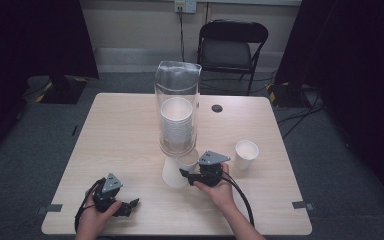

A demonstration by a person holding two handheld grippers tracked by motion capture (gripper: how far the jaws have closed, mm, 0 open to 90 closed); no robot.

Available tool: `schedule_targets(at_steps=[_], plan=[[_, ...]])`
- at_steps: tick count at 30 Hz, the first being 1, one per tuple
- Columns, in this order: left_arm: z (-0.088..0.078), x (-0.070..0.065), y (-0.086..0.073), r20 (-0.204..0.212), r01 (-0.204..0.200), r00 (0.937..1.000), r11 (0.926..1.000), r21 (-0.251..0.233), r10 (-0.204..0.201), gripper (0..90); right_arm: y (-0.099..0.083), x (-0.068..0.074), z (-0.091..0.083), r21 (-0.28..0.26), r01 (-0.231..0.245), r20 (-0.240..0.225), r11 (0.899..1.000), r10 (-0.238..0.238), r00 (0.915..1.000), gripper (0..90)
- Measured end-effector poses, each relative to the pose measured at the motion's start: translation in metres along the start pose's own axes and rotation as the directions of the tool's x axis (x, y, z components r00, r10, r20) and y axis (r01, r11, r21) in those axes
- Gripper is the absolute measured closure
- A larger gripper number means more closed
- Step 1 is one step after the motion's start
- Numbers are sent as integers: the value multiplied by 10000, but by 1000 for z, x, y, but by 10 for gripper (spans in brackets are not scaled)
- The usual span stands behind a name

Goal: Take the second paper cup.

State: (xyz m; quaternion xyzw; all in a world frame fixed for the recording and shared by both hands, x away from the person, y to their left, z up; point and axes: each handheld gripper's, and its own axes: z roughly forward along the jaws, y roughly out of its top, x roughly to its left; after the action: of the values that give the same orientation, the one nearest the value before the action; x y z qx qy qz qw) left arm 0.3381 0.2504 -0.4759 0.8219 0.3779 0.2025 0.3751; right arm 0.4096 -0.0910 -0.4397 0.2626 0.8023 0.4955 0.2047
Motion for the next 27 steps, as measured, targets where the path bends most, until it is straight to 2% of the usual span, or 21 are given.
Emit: schedule_targets(at_steps=[4,6,10,18,23,27], plan=[[1,0,1,40,48,10000,10000,-23,-48,0,-5,-9,-5,111,-275,48,9996,275,9996,333],[1,0,1,29,45,10000,10000,-46,-45,0,-10,-8,-6,306,-69,93,9995,66,9999,331],[1,0,1,20,51,10000,10000,-27,-51,0,-12,-10,-14,368,-32,185,9993,25,9998,331],[1,0,1,19,52,10000,10000,-29,-52,0,-22,-24,-43,450,-239,608,9987,212,9979,326],[1,0,1,24,54,10000,10000,-27,-54,0,-39,-33,-56,875,-404,1123,9953,304,9932,321],[1,0,1,16,64,10000,10000,-48,-64,0,-45,-41,-65,1111,-441,1254,9928,301,9917,317]])
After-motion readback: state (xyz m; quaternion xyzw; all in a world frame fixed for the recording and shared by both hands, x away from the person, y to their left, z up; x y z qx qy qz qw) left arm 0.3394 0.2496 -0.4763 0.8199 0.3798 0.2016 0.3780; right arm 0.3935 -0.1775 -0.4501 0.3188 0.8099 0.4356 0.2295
